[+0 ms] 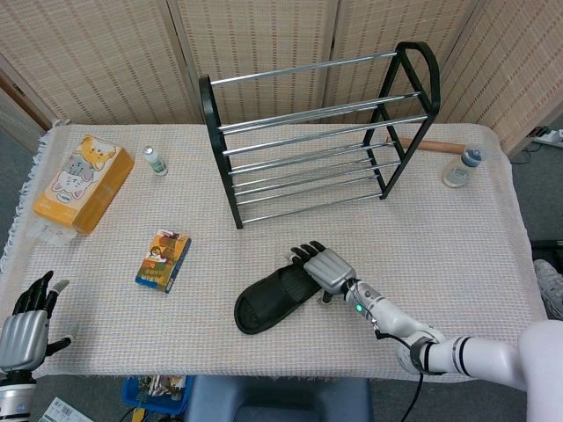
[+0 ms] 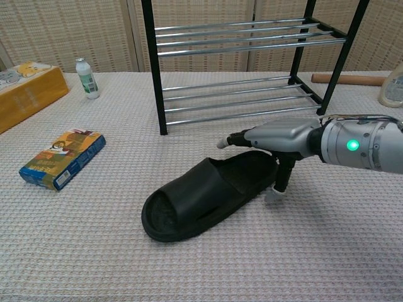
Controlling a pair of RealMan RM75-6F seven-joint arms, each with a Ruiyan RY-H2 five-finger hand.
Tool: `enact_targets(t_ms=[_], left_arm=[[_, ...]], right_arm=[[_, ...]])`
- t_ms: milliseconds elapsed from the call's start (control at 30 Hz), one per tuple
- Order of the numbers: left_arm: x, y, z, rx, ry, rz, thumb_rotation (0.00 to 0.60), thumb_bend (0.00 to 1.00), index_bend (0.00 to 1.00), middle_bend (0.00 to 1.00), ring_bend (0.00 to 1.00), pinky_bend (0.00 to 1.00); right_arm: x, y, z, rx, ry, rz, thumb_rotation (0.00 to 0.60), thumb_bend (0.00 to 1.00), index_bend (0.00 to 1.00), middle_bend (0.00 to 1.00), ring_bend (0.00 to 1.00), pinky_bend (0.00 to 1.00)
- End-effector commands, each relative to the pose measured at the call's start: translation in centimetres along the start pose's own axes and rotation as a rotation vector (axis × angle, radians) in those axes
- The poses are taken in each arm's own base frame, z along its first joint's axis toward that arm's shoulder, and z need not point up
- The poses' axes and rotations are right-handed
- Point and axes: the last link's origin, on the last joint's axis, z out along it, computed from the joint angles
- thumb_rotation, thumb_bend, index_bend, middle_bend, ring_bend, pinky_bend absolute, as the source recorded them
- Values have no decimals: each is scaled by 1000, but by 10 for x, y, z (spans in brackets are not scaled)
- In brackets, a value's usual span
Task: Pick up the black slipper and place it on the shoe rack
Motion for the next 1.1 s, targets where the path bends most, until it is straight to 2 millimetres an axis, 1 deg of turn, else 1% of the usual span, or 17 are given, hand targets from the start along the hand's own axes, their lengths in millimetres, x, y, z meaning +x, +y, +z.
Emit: enact_targets(t_ms=[33, 200, 400, 467, 533, 600, 733, 767, 900, 1100], left_arm=[[0, 0, 0, -2, 0, -3, 600, 323, 162, 0, 0, 151], [2, -1, -1, 3, 7, -2, 600, 323, 162, 0, 0, 151], [2, -2, -3, 8, 5, -3, 600, 323, 162, 0, 0, 151], [2, -2, -3, 8, 7, -2, 600, 323, 162, 0, 0, 151], [3, -1, -3, 7, 8, -3, 600, 323, 162, 0, 0, 151], [3, -2, -3, 8, 11, -3, 600, 323, 162, 0, 0, 151], [4, -2, -4, 8, 10, 1, 600, 323, 162, 0, 0, 151], [4, -2, -4, 7, 10, 1, 600, 323, 163, 0, 0, 151], [4, 0, -5, 4, 11, 0, 600, 323, 162, 0, 0, 151], [6, 0, -5, 3, 15, 4, 600, 323, 162, 0, 0, 151]], right_arm=[[-2, -1, 3, 3, -12, -4, 600, 60, 0, 13, 0, 0], [-3, -1, 8, 1, -23, -8, 600, 87, 0, 63, 0, 1], [-3, 0, 12, -1, -32, -2, 600, 102, 0, 112, 0, 70], [-3, 0, 13, -4, -32, -2, 600, 125, 9, 132, 8, 98], [-3, 1, 14, -7, -31, 9, 600, 176, 47, 164, 35, 158], [-3, 1, 14, -9, -18, 15, 600, 251, 109, 210, 74, 226], [-3, 4, 12, -15, 9, 25, 600, 345, 203, 281, 132, 295], [-2, 5, 12, -16, 15, 28, 600, 367, 241, 305, 155, 326], [1, 9, 8, -22, 43, 42, 600, 420, 347, 384, 241, 404], [14, 20, -5, -38, 121, 95, 600, 449, 415, 432, 290, 451]])
